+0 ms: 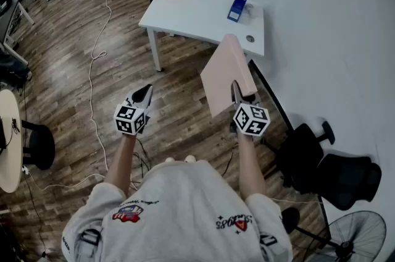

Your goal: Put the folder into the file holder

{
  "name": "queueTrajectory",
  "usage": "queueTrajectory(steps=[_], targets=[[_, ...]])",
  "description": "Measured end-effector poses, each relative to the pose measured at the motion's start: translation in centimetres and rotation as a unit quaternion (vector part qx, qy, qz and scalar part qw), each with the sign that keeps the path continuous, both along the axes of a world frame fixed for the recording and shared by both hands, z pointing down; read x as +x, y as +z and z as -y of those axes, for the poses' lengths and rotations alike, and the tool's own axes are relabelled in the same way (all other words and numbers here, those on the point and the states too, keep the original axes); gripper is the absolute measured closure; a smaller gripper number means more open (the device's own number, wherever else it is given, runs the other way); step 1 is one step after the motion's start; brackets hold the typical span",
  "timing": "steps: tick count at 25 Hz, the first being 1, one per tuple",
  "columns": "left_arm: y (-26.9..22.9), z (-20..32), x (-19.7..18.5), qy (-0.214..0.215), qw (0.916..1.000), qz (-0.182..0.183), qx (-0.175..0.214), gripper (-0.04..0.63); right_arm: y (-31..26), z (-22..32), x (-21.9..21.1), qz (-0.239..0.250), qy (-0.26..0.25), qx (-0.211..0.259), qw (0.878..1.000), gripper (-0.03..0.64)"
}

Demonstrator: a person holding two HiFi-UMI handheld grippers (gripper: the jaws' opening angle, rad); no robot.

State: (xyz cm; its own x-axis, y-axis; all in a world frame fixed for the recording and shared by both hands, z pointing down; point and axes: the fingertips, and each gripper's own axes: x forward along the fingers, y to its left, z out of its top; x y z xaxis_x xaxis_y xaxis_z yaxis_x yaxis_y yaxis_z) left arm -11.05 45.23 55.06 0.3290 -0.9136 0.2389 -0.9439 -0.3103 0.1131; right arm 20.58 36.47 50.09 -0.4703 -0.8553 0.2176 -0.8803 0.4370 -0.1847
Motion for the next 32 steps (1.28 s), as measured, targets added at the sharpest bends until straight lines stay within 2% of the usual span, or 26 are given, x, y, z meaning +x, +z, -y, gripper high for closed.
queueTrajectory(steps=[6, 21, 26, 32], targets=[[-1.1, 1.2, 2.9, 0.007, 0.9999, 0.003, 0.007, 0.588, 0.0, 0.3, 2.4, 0.038, -0.009, -0.012, 0.999, 0.468], [0.3, 1.7, 8.6, 0.002, 0.9998, 0.018, -0.013, 0.588, 2.5, 1.3, 6.4, 0.061, -0.037, -0.043, 0.997, 0.469], [1.2, 1.7, 9.4, -0.005, 0.9995, 0.019, -0.023, 0.588, 3.8, 1.8, 6.9, 0.072, -0.044, -0.057, 0.995, 0.469], [1.9, 4.1, 8.9, -0.013, 0.9995, 0.014, -0.027, 0.588, 4.4, 4.5, 6.8, 0.075, -0.043, -0.063, 0.994, 0.469]])
